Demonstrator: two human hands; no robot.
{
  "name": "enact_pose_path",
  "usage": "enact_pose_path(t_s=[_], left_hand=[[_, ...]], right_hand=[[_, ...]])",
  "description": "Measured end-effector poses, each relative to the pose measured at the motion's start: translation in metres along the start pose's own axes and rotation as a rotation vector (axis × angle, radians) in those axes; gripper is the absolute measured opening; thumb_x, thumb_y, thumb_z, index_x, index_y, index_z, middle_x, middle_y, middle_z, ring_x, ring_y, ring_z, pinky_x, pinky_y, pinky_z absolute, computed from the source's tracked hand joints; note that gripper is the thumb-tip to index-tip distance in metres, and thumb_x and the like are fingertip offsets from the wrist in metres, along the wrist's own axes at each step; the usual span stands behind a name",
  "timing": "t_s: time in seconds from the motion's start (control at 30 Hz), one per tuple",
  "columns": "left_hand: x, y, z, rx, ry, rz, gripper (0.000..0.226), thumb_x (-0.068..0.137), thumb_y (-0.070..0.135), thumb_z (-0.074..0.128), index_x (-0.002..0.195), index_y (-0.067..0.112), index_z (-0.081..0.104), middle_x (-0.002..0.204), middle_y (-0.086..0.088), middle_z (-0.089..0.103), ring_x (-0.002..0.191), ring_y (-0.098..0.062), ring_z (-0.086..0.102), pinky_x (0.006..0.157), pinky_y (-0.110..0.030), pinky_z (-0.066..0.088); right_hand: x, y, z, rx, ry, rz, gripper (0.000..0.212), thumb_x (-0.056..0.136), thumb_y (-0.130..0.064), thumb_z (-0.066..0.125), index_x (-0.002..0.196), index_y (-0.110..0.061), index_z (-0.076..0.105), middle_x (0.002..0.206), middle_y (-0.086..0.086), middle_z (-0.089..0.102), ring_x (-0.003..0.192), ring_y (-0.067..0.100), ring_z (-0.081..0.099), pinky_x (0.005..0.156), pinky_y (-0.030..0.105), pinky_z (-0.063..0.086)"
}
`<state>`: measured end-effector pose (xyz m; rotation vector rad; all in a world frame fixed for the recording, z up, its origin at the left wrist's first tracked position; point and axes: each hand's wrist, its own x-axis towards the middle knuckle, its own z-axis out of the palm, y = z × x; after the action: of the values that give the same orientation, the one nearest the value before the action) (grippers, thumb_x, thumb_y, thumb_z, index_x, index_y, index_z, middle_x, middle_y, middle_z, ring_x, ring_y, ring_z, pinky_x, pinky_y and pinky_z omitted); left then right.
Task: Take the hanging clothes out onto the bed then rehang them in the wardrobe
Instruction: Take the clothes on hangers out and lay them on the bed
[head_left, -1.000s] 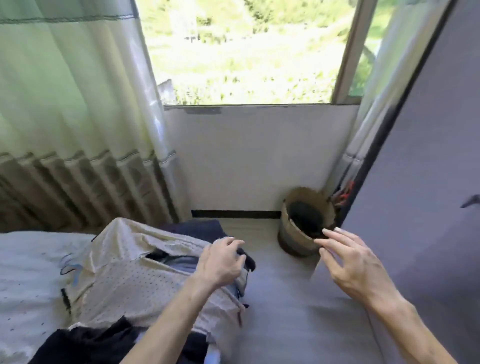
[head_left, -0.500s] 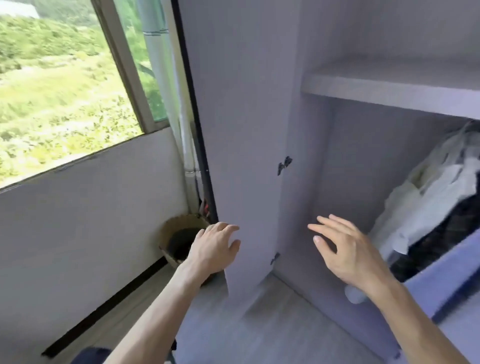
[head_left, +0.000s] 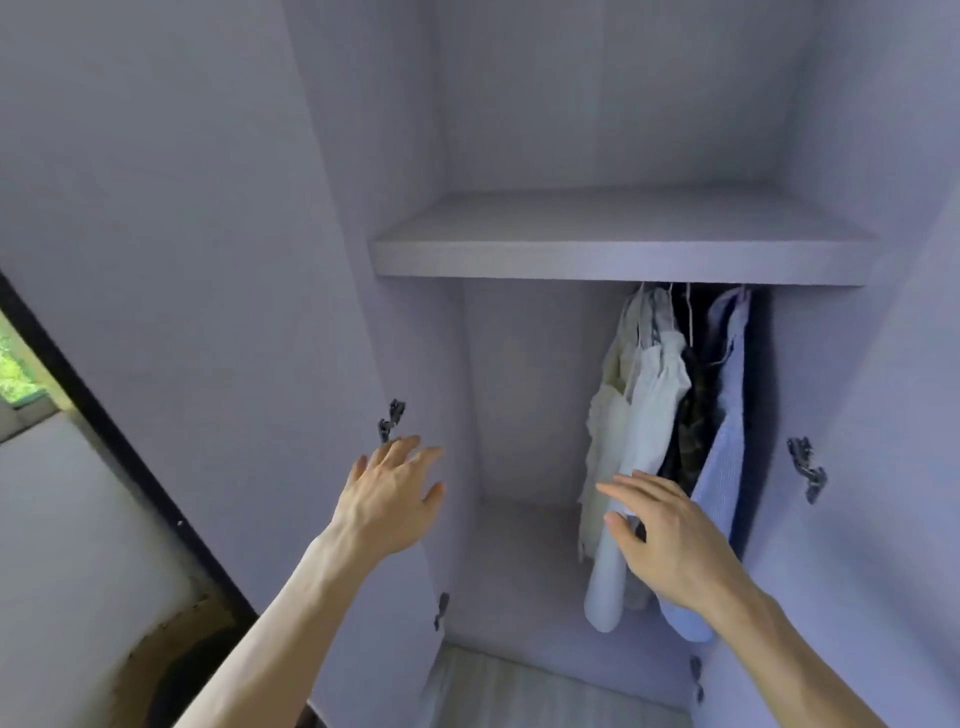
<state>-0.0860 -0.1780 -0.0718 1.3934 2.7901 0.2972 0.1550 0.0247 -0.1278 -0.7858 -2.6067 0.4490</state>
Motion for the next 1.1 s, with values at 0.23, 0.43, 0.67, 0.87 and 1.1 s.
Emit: enact_pose_path(t_s=[0.23, 0.43, 0.67, 0.87, 1.1], left_hand=[[0.094, 0.029, -0.037, 0.054, 0.19, 0.106, 0.073, 0.096, 0.051, 0.05, 0.157, 0.043, 0.011, 0.167, 0.003, -0.005, 0.154, -0.021, -0.003, 0.123, -0.054, 0.004], [0.197, 0.057, -0.047, -0.018, 0.326, 0.17, 0.085, 0.092, 0.063, 0.048, 0.154, 0.049, -0.009, 0.163, 0.007, -0.024, 0.153, -0.023, -0.011, 0.12, -0.059, -0.002], [0.307, 0.082, -0.039, -0.038, 0.38, 0.102, 0.07, 0.101, 0.058, 0.029, 0.153, 0.047, -0.016, 0.164, 0.01, -0.024, 0.152, -0.017, -0.018, 0.121, -0.058, -0.006], [0.335, 0.072, -0.014, -0.035, 0.465, 0.093, 0.072, 0.1, 0.061, 0.029, 0.151, 0.048, -0.019, 0.162, 0.014, -0.023, 0.148, -0.012, -0.027, 0.12, -0.059, -0.006], [0.342, 0.072, -0.01, -0.044, 0.433, 0.109, 0.073, 0.1, 0.063, 0.026, 0.151, 0.044, -0.023, 0.159, 0.013, -0.031, 0.141, -0.012, -0.041, 0.121, -0.058, -0.007]], right_hand=[[0.095, 0.036, 0.002, -0.005, -0.028, 0.105, 0.048, 0.099, -0.036, 0.048, 0.146, -0.027, 0.042, 0.146, -0.01, 0.049, 0.135, 0.015, 0.042, 0.103, 0.03, 0.042], [0.2, 0.087, 0.008, 0.103, -0.104, 0.358, 0.059, 0.1, -0.034, 0.047, 0.15, -0.011, 0.025, 0.147, 0.016, 0.04, 0.123, 0.032, 0.054, 0.093, 0.038, 0.044], [0.297, 0.147, 0.022, 0.221, -0.084, 0.534, 0.072, 0.096, -0.041, 0.048, 0.154, -0.011, 0.018, 0.145, 0.015, 0.045, 0.12, 0.032, 0.057, 0.095, 0.039, 0.051], [0.341, 0.158, 0.03, 0.652, -0.142, 0.658, 0.05, 0.094, -0.021, 0.057, 0.14, -0.016, 0.037, 0.086, 0.015, 0.069, 0.062, 0.022, 0.058, 0.052, 0.029, 0.043], [0.346, 0.145, 0.024, 1.244, -0.069, 0.695, 0.034, 0.09, 0.011, 0.059, 0.116, -0.01, 0.057, 0.101, 0.011, 0.068, 0.059, 0.013, 0.048, 0.058, 0.025, 0.042]])
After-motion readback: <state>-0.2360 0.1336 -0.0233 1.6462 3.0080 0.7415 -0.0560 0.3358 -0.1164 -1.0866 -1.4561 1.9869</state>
